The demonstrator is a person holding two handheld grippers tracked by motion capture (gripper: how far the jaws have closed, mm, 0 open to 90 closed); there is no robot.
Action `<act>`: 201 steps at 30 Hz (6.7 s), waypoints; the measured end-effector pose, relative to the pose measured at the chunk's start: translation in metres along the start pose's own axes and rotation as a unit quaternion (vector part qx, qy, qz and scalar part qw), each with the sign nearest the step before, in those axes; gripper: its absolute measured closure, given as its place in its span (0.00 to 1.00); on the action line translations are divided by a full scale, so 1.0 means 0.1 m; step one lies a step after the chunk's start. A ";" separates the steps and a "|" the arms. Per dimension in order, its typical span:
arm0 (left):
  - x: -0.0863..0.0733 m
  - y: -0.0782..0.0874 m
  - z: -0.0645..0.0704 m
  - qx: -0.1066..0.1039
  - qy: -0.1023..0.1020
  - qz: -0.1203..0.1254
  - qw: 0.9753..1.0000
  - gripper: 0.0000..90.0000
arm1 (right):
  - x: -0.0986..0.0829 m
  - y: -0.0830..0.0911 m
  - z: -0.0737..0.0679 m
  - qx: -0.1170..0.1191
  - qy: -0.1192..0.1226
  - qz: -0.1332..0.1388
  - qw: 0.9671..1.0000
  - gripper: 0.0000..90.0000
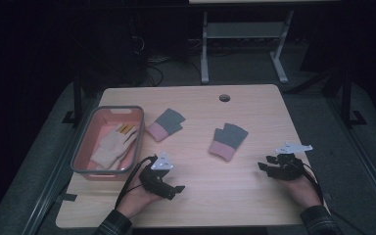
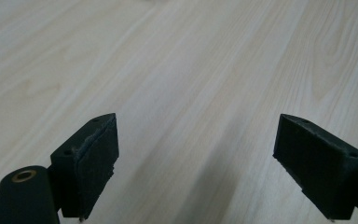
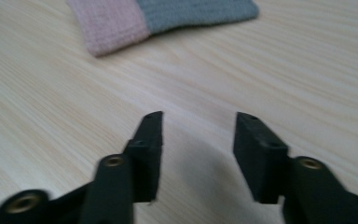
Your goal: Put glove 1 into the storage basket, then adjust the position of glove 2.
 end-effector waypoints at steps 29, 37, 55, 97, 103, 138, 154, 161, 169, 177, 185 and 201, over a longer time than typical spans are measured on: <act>-0.29 -0.07 -0.11 0.002 -0.035 0.024 0.999 0.14 | 0.77 -0.44 -0.26 0.067 0.048 0.015 0.996 1.00; -0.29 -0.07 -0.11 -0.001 -0.038 0.024 0.999 0.14 | 0.88 -0.74 -0.24 0.074 0.055 0.003 0.996 1.00; -0.30 -0.07 -0.11 -0.003 -0.040 0.023 0.999 0.14 | 0.88 -1.03 -0.20 0.064 0.063 -0.022 0.996 1.00; -0.29 -0.07 -0.11 -0.003 -0.040 0.025 0.999 0.14 | 0.26 -0.33 -0.95 0.121 0.086 -0.048 0.988 1.00; -0.29 -0.07 -0.11 -0.003 -0.040 0.026 0.999 0.14 | 0.24 -0.31 -0.99 0.123 0.089 -0.048 0.987 1.00; -0.11 -0.08 -0.10 0.000 0.012 0.009 1.000 0.28 | -0.32 0.04 0.04 -0.009 0.015 -0.003 1.000 0.19; 0.36 -0.12 -0.23 0.034 0.037 0.030 0.998 0.60 | -0.34 0.02 0.05 -0.013 0.019 0.002 1.000 0.16; 0.66 -0.25 -0.38 0.066 0.045 0.029 0.996 0.65 | -0.33 0.02 0.05 -0.013 0.018 0.002 1.000 0.16; 0.92 -0.39 -0.62 0.094 0.052 0.033 0.994 0.64 | -0.33 0.02 0.05 -0.013 0.018 0.003 1.000 0.16; 1.06 -0.46 -0.95 0.131 0.062 0.026 0.989 0.64 | -0.33 0.02 0.05 -0.013 0.018 0.003 1.000 0.16; 1.11 -0.54 -1.30 0.160 0.082 0.014 0.984 0.65 | -0.33 0.02 0.06 -0.013 0.017 0.003 1.000 0.16; 0.98 -0.76 -1.57 0.168 0.125 -0.023 0.978 0.84 | -0.33 0.02 0.06 -0.012 0.017 0.002 1.000 0.16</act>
Point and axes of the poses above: each handheld gripper's, and its own axes: y roughly backward along the jaws, x roughly out of its top, z roughly to its right, the point moved 5 cm from there along -y, roughly forward along the jaws, and after that the axes turned 6 degrees about y, right-handed, at the moved point
